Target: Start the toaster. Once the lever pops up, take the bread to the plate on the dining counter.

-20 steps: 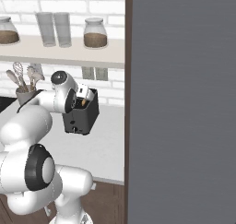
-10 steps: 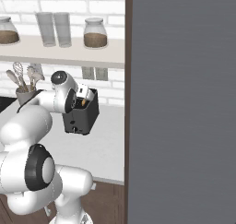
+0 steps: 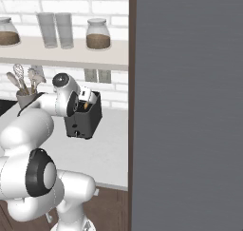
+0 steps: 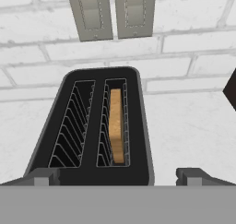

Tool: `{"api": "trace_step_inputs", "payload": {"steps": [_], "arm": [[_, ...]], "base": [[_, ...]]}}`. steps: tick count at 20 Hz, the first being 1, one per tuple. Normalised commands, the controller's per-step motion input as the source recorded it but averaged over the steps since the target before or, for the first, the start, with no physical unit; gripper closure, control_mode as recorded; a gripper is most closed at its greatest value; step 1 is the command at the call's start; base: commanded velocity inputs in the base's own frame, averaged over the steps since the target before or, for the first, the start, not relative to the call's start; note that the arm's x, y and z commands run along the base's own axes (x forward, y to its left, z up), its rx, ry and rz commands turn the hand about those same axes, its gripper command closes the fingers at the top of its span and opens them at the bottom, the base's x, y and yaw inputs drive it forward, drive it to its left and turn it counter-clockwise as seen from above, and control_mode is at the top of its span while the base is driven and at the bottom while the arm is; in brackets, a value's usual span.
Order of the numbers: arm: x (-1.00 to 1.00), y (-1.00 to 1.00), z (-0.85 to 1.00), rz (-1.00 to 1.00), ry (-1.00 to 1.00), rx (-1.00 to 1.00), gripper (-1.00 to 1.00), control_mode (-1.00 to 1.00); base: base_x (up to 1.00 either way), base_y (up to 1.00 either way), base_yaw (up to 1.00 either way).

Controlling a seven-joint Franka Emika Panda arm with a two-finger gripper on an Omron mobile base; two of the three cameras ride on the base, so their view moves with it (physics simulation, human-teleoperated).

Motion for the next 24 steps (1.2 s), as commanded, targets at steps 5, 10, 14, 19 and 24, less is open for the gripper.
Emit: {"api": "trace_step_inputs", "payload": {"steps": [5,10,14,19,24], "arm": [[0.0,0.0,0.0,0.0,0.0,0.0,-1.0,-1.0],[0.0,0.0,0.0,0.0,0.0,0.0,-1.0,-1.0],[0.0,0.0,0.0,0.0,0.0,0.0,-1.0,-1.0],[0.0,0.0,0.0,0.0,0.0,0.0,-1.0,-1.0],[0.0,0.0,0.0,0.0,0.0,0.0,-1.0,-1.0]], "base": [[0.0,0.0,0.0],[0.0,0.0,0.0],[0.0,0.0,0.0],[0.0,0.0,0.0],[0.0,0.0,0.0]]}}
